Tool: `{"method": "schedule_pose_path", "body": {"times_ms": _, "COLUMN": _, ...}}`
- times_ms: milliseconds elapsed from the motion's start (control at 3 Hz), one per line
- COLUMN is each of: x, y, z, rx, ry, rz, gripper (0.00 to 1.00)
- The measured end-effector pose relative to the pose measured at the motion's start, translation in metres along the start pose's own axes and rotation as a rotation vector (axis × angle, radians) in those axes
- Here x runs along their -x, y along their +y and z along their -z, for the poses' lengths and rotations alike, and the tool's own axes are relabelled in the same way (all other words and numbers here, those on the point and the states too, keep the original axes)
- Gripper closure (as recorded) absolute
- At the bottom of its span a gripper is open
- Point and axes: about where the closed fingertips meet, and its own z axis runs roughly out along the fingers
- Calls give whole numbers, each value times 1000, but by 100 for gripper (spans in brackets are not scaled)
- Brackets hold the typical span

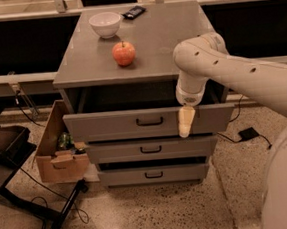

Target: Open top drawer

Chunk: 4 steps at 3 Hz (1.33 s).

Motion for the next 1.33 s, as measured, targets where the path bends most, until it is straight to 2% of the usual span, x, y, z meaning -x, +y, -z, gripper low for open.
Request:
{"method": "schedule_pose_path", "body": {"times_ms": 333, "x": 0, "y": 0, "z": 0, "rx": 1, "ry": 0, "rz": 0, "gripper": 0}}
{"method": "schedule_pose_path", "body": {"times_ms": 667, "x": -4, "y": 23, "z": -3, "rx": 51, "ry": 39, "rz": -24, "gripper": 2}}
{"method": "schedule_pose_path", "body": {"times_ms": 1000, "x": -20, "y": 73, "z": -3, "rx": 146, "ry": 71, "rz": -82, "gripper": 26}}
{"method": "schedule_pose_path", "body": {"times_ms": 1333, "x": -20, "y": 73, "z": -1, "rx": 146, "ry": 71, "rz": -82, "gripper": 47}}
